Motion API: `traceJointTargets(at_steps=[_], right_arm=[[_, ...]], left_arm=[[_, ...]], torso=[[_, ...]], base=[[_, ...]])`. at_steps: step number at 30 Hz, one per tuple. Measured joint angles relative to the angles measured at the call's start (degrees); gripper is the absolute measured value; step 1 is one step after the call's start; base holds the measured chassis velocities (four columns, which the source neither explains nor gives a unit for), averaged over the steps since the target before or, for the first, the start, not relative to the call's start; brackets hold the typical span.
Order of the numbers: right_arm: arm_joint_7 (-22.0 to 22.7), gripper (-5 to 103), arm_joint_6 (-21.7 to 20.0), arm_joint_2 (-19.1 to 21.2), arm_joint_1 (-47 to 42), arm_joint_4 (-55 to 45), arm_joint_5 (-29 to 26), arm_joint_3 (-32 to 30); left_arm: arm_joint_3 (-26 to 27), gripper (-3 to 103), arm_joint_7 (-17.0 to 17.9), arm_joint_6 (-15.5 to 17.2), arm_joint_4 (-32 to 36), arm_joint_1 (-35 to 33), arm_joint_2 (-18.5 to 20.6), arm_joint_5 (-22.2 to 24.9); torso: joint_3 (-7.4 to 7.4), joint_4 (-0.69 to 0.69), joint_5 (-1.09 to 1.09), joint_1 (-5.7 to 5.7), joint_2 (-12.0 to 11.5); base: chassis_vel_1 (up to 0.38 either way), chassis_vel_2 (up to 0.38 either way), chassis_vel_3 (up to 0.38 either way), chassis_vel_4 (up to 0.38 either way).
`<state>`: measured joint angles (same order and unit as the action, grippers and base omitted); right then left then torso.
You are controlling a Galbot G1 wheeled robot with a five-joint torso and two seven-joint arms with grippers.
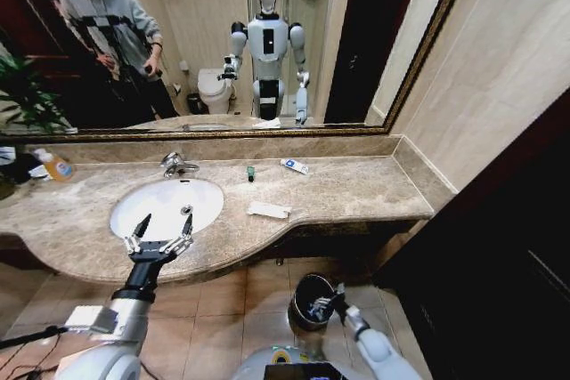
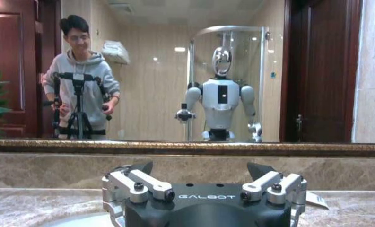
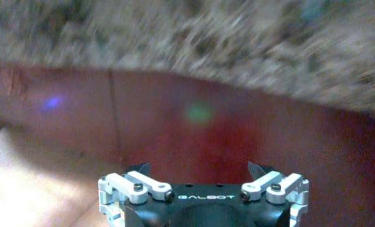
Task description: Pick up the trash from the sink and place it in the trash bin.
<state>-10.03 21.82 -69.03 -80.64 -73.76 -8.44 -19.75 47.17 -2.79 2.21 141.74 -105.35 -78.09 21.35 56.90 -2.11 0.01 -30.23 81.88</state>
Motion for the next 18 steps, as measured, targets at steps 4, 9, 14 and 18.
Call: traceJointTargets(at_steps=[4,9,14,18], right_arm=[[0.73,100,-0.58,0.65,-4.74,-8.02,-4.13,-3.59],[0.75,100,-1.53,0.92,-12.16,-20.26,-8.08,-9.21],[-1.1,100,-1.12,0.7,-17.71,-29.29,-9.0,-14.3],[-0.82,100,-0.07,0.49,-19.19,-34.18,-11.4,-15.55]], left_arm=[[0.01,100,0.01,0.0,0.0,0.0,0.0,0.0],[0.0,100,0.0,0.0,0.0,0.0,0.0,0.0],[0.0,100,0.0,0.0,0.0,0.0,0.0,0.0],[0.0,100,0.0,0.0,0.0,0.0,0.0,0.0]], torso=[[0.0,0.0,-0.01,0.0,0.0],[0.0,0.0,-0.01,0.0,0.0],[-0.01,0.01,-0.02,0.0,0.0],[0.0,0.01,-0.02,0.01,0.0]], base=[[0.0,0.0,0.0,0.0],[0.0,0.0,0.0,0.0],[0.0,0.0,0.0,0.0],[0.0,0.0,0.0,0.0]])
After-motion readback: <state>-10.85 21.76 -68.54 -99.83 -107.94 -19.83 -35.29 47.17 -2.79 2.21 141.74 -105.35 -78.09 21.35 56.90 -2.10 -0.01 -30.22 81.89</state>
